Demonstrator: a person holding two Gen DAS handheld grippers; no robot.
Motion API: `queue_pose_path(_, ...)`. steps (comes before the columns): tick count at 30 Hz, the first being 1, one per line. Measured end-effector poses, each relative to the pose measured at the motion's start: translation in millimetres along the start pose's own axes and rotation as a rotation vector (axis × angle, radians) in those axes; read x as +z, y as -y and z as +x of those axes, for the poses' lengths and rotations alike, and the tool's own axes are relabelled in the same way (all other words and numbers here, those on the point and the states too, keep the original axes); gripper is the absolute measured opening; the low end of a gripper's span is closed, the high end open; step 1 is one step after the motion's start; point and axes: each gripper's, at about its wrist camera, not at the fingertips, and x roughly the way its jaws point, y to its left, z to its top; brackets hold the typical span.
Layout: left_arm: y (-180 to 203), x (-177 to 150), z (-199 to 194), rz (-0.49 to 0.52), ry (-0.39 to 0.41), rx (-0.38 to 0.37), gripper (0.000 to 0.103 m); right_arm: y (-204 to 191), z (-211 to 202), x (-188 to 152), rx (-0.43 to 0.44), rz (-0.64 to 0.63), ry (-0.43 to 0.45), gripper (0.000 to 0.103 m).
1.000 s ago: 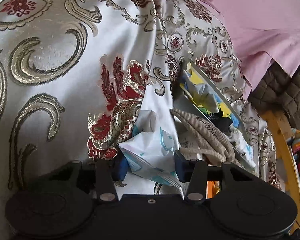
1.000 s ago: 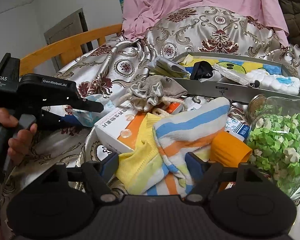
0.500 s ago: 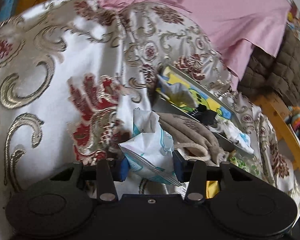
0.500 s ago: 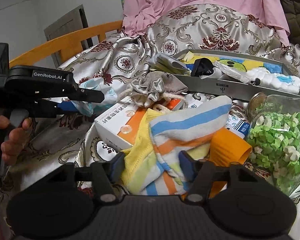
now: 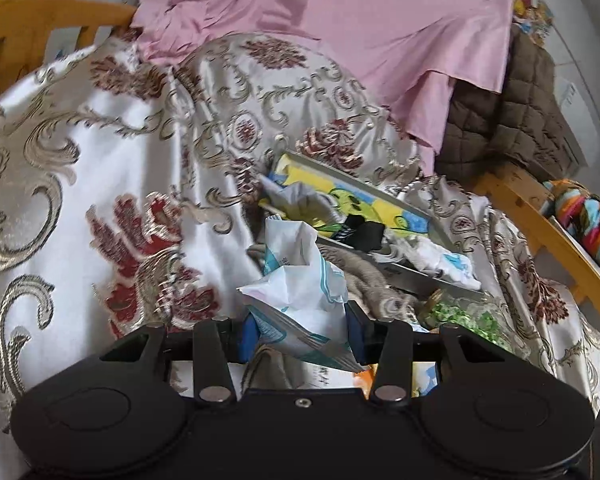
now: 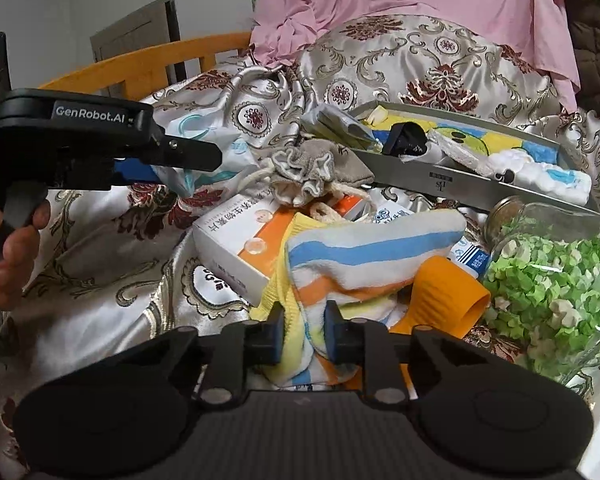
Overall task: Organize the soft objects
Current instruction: 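Close the right tool on the striped towel while the left tool grasps the tissue packet, then lift the striped towel and tissue packet and carry both over the tray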
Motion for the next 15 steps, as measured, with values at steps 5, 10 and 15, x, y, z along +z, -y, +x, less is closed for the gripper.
queue_pose_path(5,22,-4,-9,0.112,0.042,-0.059,0.046,6,-12,1,0.038,0.043,0.022,0.018)
queue_pose_path(10,31,-10,-13,0.138,0.042,-0.095,0.046,11,-31,4,0.067,0.088,0.078,0.017)
queue_pose_path(15,39,-13,-18,0.173,0.061,-0.115,0.046,16,-49,8,0.069,0.120,0.142,0.016)
